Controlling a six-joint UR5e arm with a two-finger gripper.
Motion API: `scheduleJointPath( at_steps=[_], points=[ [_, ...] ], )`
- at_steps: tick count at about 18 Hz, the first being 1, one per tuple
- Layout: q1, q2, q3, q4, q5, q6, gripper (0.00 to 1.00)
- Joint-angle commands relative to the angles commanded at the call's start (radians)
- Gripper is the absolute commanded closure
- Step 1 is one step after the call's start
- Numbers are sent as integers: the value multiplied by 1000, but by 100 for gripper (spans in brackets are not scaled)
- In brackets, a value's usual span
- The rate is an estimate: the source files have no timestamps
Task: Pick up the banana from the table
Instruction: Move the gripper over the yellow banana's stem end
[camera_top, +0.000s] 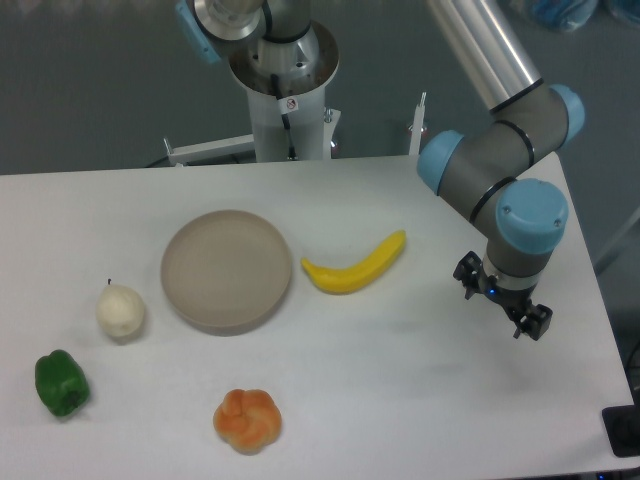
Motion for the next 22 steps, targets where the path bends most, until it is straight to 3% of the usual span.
scheduleJointPath(
  at_steps=[7,13,17,22],
  points=[
    [-11,23,-26,0,-11,-3,0],
    [-51,147,-188,2,-21,-11,0],
    [-97,215,-346,15,-20,-18,0],
    [-126,207,-379,17,-20,-44,0]
  ],
)
